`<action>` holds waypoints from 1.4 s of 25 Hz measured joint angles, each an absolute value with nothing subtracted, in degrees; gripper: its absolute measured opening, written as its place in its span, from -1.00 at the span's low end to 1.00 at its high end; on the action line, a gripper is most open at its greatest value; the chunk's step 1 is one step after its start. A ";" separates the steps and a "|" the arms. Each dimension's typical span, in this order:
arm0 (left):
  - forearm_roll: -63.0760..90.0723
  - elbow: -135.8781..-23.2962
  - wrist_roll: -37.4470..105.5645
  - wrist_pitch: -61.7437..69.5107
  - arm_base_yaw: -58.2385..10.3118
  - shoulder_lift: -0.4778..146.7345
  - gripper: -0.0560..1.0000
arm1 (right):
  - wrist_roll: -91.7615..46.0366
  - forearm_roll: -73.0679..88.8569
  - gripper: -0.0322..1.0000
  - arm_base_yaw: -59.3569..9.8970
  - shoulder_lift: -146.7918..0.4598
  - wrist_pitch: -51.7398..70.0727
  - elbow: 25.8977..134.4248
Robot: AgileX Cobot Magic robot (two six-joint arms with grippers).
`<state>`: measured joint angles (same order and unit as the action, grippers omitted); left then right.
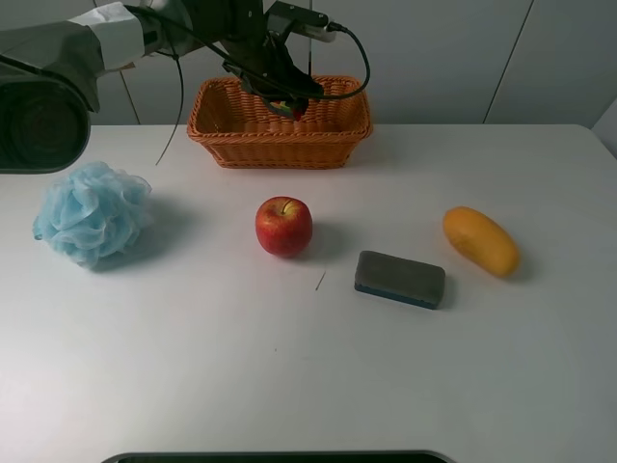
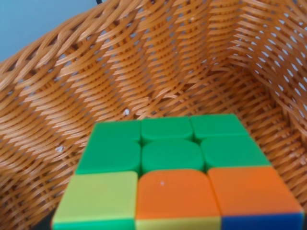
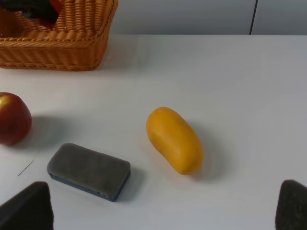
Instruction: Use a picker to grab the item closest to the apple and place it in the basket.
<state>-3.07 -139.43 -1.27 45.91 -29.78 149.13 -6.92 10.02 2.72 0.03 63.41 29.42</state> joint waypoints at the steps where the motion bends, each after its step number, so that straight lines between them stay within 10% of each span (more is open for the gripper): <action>1: -3.07 -139.43 -1.27 45.91 -29.78 149.13 0.16 | -6.92 10.02 0.41 2.72 0.03 63.41 29.42; 24: 0.73 -138.94 -1.38 67.57 -28.64 136.81 0.48 | -6.92 10.02 0.41 2.72 0.03 63.41 29.42; 35: -0.68 -110.61 1.24 69.67 -28.64 105.71 0.48 | -6.92 10.02 0.41 2.72 0.03 63.41 29.42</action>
